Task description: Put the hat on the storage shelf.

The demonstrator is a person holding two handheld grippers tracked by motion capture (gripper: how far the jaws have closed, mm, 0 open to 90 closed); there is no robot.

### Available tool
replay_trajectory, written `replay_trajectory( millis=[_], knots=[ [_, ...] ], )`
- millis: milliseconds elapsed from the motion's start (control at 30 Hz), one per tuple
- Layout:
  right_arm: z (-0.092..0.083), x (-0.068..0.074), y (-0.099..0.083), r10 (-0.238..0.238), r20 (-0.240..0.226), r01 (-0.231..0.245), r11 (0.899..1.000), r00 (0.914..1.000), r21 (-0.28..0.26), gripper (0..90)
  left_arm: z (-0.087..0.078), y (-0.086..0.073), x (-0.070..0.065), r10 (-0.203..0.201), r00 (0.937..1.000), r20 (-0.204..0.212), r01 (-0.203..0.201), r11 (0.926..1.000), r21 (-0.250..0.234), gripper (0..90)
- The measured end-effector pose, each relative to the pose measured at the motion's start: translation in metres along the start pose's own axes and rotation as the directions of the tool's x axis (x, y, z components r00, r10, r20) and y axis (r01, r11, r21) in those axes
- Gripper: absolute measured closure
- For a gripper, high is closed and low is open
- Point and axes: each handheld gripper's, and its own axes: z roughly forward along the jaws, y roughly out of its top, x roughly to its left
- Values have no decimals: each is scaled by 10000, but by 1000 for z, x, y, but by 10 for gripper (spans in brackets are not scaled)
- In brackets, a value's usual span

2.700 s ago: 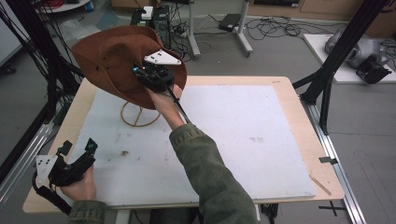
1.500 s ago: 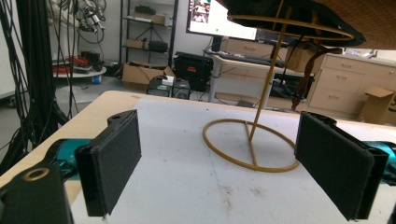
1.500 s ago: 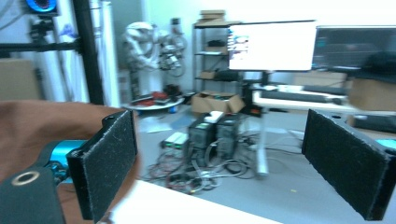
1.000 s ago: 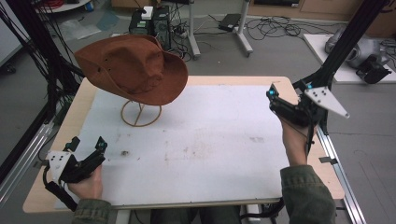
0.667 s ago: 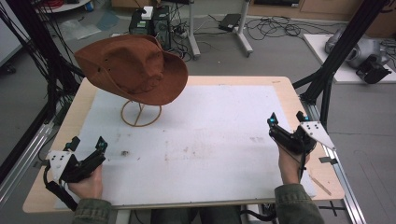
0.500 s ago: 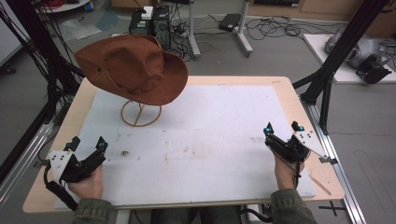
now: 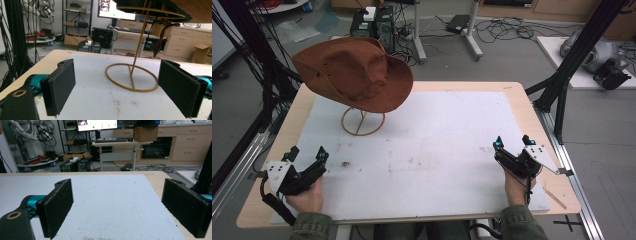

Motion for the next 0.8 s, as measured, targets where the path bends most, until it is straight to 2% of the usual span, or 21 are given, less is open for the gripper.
replay_trajectory(
  millis=[367, 800],
  knots=[
    [1, 1, -7, 61, -49, -60, 9997, 10000, 222, 97, 0, 0, -1, -27, 10000, 54, 27, 10000, 17, 149],
    [-1, 1, -7, 202, -110, -201, 9997, 9997, 146, 97, 1, 0, -2, -19, 10000, 78, 19, 10000, -3, 149]
  ],
)
